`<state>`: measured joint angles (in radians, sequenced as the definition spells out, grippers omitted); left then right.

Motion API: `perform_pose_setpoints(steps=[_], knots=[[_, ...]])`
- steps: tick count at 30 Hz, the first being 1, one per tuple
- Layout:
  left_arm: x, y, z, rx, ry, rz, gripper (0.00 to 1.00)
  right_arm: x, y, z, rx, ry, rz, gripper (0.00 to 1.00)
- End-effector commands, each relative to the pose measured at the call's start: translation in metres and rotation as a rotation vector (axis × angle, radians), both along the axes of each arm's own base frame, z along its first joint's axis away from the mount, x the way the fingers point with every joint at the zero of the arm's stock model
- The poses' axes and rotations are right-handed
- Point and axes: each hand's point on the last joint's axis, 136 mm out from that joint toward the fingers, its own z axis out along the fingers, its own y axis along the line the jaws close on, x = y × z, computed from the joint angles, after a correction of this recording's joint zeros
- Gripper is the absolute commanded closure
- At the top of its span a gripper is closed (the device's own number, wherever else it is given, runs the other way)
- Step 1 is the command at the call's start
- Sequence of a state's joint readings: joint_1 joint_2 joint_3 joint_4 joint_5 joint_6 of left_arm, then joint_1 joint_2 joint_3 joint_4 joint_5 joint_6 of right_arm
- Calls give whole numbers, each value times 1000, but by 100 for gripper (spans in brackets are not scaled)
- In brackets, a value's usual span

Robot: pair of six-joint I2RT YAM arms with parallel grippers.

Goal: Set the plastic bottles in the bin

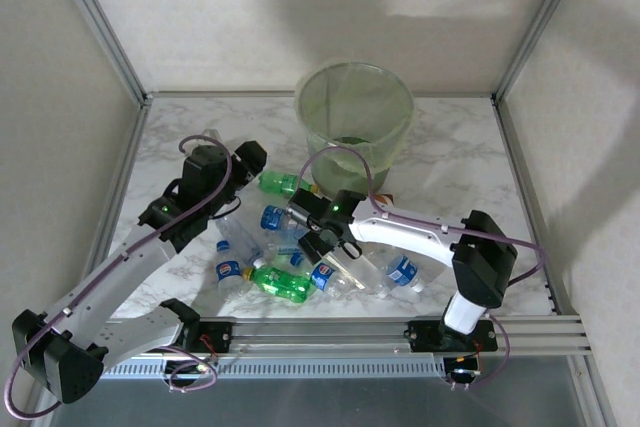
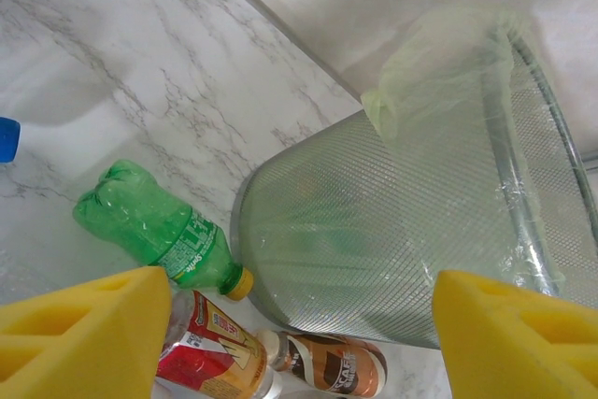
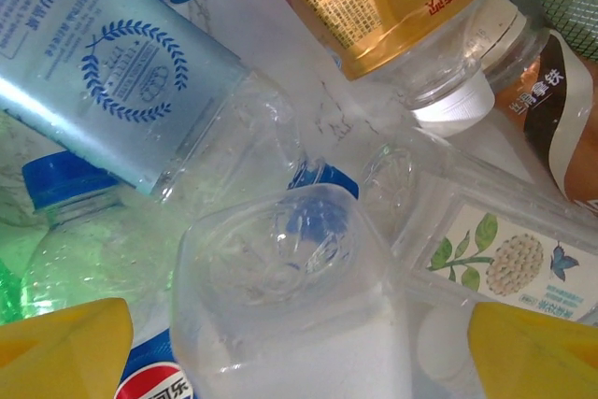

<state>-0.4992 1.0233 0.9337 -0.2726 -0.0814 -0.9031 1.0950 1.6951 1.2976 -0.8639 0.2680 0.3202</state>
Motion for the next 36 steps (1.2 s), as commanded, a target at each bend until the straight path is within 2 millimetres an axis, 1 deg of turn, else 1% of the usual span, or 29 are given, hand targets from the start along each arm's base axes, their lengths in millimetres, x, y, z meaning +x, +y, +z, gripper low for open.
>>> perform_pose_setpoints(steps=[1, 10, 15, 20, 23, 27, 33, 36], knots=[[-4, 8, -2, -4, 3, 22, 26, 4, -4, -13, -49, 0, 26, 9], [-4, 10, -3, -4, 7, 34, 27, 7, -3, -25, -56, 8, 34, 16], [-3, 10, -4, -5, 7, 39, 27, 9, -5, -26, -61, -7, 31, 27], [-1, 8, -5, -8, 9, 36, 28, 11, -6, -22, -58, -25, 26, 34], [1, 6, -5, -8, 12, 33, 28, 15, -7, -17, -53, -45, 19, 38], [2, 5, -5, -13, 12, 32, 28, 18, -7, -6, -42, -74, 11, 41], [3, 3, -6, -24, 14, 30, 28, 22, -4, 19, 8, -114, -8, 45], [3, 3, -5, -30, 13, 32, 28, 24, -2, 35, 49, -134, -21, 46]])
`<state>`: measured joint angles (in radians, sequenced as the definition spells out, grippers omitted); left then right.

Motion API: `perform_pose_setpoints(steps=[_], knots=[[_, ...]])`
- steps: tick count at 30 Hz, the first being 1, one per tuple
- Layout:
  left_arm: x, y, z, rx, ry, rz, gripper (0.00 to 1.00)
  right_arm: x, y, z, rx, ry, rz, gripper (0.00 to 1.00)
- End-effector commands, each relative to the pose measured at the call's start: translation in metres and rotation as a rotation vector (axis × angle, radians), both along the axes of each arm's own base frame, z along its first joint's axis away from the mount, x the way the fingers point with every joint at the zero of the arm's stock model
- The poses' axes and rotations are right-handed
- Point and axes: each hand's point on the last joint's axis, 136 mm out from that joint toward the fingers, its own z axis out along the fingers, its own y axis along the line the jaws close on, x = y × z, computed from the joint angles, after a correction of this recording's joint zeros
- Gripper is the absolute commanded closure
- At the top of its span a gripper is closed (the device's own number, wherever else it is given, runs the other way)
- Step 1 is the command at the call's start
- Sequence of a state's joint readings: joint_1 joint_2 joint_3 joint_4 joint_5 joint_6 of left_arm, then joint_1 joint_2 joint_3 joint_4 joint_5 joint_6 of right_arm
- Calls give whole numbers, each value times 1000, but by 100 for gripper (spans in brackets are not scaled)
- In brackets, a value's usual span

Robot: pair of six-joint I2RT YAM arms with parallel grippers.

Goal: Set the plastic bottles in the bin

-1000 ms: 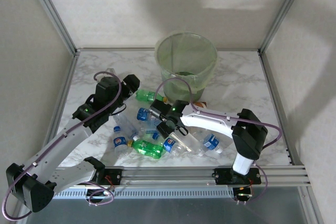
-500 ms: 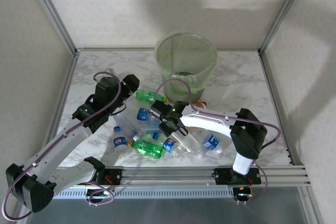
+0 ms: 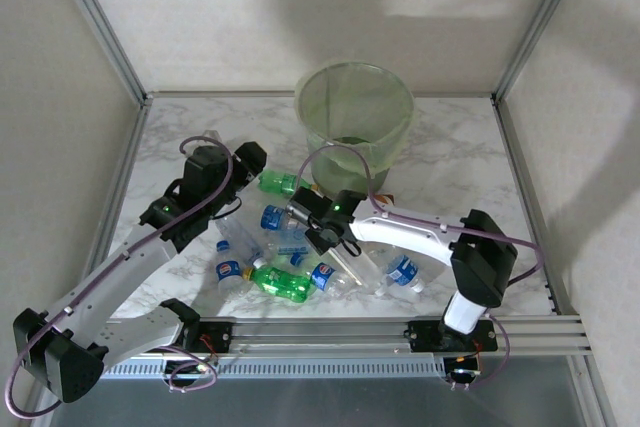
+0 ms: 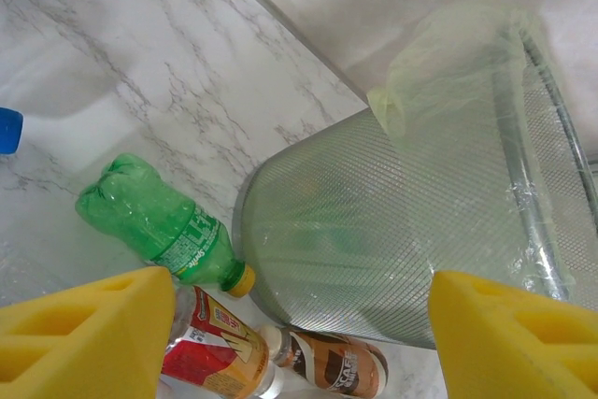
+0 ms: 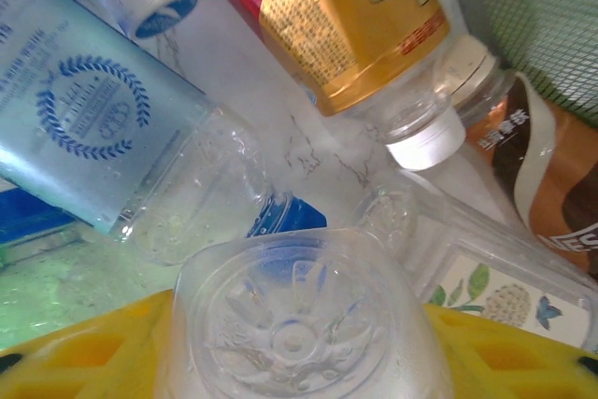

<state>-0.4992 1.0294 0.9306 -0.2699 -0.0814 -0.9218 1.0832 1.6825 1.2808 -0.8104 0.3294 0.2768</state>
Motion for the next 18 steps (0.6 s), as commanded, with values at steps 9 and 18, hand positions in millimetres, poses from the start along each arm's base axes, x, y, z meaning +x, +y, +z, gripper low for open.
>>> perform_pose_setpoints(steps=[9, 18], knots=[[3, 3, 8, -36, -18, 27, 28, 13, 6, 110, 246, -143, -78, 47], [5, 3, 20, -46, -37, 31, 28, 18, 9, 217, 546, -264, -121, 48]])
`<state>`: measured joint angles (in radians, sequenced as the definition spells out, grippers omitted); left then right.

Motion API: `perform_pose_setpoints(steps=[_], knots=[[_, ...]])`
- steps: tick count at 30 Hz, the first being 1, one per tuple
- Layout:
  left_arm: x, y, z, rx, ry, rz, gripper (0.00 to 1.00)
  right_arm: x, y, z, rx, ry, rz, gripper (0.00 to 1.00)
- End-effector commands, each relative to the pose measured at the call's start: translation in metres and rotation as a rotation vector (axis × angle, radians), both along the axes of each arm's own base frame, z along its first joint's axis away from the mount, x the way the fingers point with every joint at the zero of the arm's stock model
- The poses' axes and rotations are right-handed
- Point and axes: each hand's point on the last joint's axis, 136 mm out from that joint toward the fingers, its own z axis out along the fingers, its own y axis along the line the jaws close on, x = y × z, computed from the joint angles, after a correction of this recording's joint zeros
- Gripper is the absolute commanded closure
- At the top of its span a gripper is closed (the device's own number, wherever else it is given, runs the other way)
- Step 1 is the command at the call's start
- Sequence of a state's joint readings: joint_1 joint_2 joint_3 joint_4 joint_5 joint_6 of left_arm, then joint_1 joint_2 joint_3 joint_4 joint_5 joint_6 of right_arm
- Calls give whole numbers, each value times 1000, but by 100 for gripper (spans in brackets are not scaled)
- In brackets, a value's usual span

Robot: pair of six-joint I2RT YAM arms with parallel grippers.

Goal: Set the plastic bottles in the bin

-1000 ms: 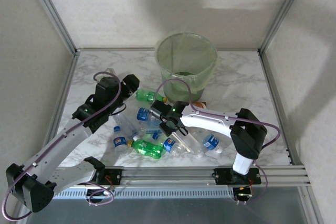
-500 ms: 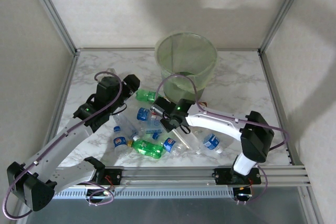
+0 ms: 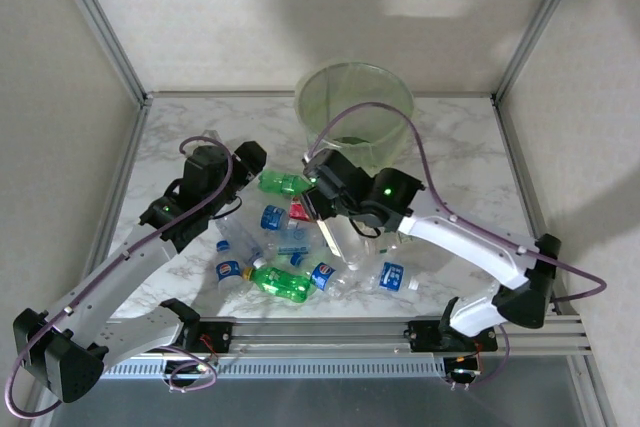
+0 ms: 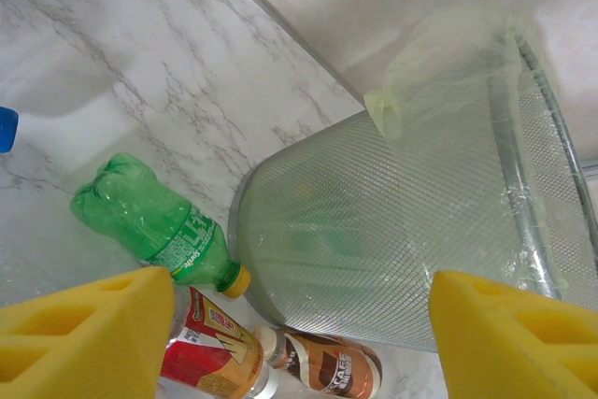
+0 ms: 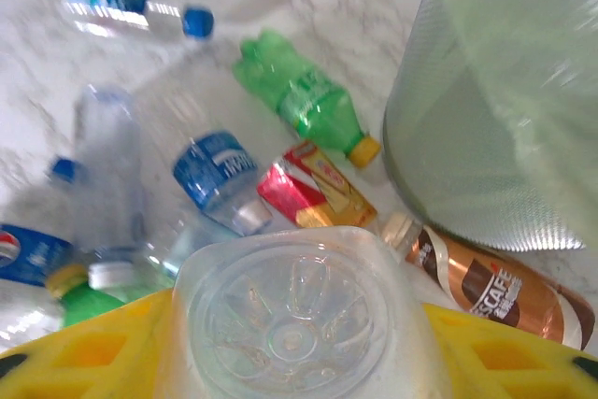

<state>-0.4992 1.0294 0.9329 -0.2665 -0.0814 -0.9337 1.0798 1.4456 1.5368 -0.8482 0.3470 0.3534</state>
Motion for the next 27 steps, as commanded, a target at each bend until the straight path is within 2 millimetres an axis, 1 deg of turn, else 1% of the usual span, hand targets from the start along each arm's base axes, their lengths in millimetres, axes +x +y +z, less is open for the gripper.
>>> perform_pose_setpoints(steps=[1, 4, 6, 7, 10, 12, 14, 16, 20, 22, 24, 25, 27], knots=[[4, 3, 20, -36, -37, 23, 28, 7, -9, 56, 158, -67, -55, 48], [5, 1, 26, -44, -46, 14, 28, 12, -16, 98, 289, -109, -80, 51], [4, -1, 29, -47, -52, 4, 28, 15, -24, 127, 381, -147, -102, 50], [4, -1, 30, -48, -53, -1, 28, 17, -28, 139, 417, -161, -114, 50], [4, -3, 31, -47, -58, -13, 28, 24, -45, 178, 541, -210, -169, 49], [4, -5, 30, -49, -56, -25, 28, 33, -59, 204, 618, -247, -217, 49], [4, -9, 29, -54, -55, -41, 28, 42, -71, 226, 670, -277, -266, 48], [5, -13, 30, -60, -58, -56, 28, 52, -80, 242, 705, -307, -303, 48], [7, -15, 33, -60, -63, -64, 28, 75, -101, 264, 769, -350, -405, 47], [8, -15, 35, -55, -65, -64, 28, 87, -111, 269, 802, -362, -451, 47], [8, -15, 36, -52, -66, -62, 28, 103, -124, 269, 831, -364, -505, 46], [9, -15, 36, -52, -66, -63, 28, 111, -127, 267, 844, -354, -520, 46], [9, -15, 35, -49, -63, -65, 28, 127, -136, 262, 863, -326, -560, 46]])
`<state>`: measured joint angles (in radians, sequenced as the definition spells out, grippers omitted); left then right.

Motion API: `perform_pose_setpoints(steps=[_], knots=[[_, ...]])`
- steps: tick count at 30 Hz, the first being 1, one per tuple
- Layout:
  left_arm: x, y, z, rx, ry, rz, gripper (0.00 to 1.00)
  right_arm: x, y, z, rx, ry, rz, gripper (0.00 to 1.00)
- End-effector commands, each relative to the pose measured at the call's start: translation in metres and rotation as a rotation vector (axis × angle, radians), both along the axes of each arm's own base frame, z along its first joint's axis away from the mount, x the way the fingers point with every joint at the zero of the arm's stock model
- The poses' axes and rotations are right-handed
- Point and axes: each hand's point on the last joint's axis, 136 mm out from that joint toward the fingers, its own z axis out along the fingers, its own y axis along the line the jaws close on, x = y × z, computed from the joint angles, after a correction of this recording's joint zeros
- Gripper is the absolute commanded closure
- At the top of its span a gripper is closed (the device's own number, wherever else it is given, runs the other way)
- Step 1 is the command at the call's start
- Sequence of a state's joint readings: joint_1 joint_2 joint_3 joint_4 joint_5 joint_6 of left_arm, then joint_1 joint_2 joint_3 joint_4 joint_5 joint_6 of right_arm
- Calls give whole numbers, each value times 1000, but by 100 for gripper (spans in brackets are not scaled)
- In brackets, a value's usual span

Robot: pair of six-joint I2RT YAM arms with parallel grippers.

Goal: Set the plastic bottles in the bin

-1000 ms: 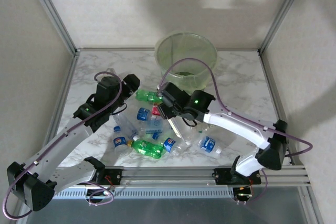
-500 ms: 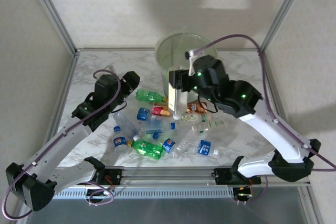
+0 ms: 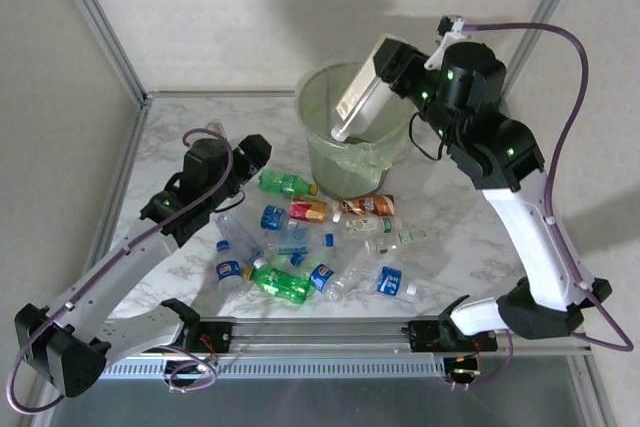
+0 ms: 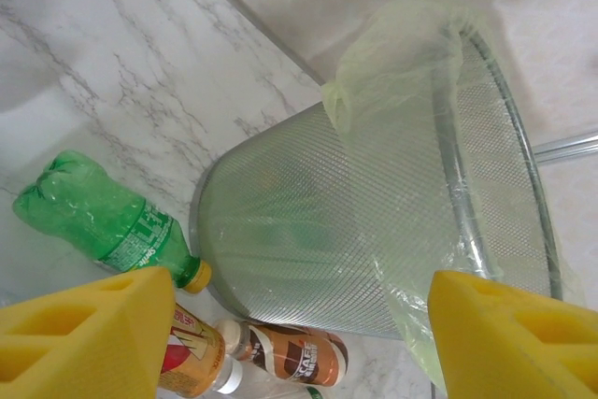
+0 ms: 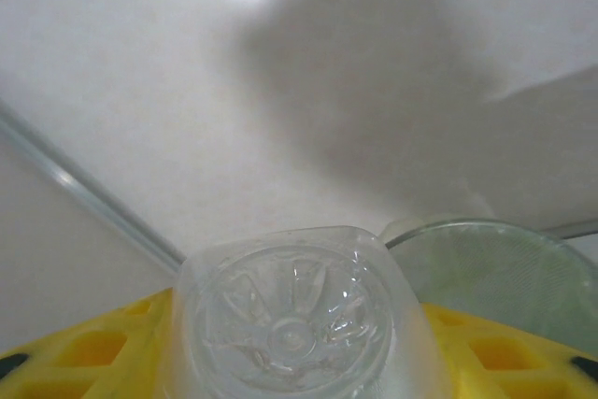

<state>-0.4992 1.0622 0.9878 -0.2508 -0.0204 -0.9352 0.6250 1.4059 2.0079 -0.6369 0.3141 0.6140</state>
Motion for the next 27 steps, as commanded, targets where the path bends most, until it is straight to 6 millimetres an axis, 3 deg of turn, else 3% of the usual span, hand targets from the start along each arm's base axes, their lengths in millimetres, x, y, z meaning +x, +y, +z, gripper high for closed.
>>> perform_pose_setpoints(steps=[1, 8, 16, 27], knots=[[3, 0, 18, -7, -40, -7, 28, 27, -10, 3, 122, 26, -23, 46], [3, -1, 21, 43, -41, -35, 28, 77, -10, -39, 195, 153, -4, 47], [1, 3, 10, 74, -13, -23, 28, 109, -5, -95, 194, 263, -1, 47], [6, 17, 13, 43, -2, 84, 29, 139, -7, -128, 170, 328, 66, 45]])
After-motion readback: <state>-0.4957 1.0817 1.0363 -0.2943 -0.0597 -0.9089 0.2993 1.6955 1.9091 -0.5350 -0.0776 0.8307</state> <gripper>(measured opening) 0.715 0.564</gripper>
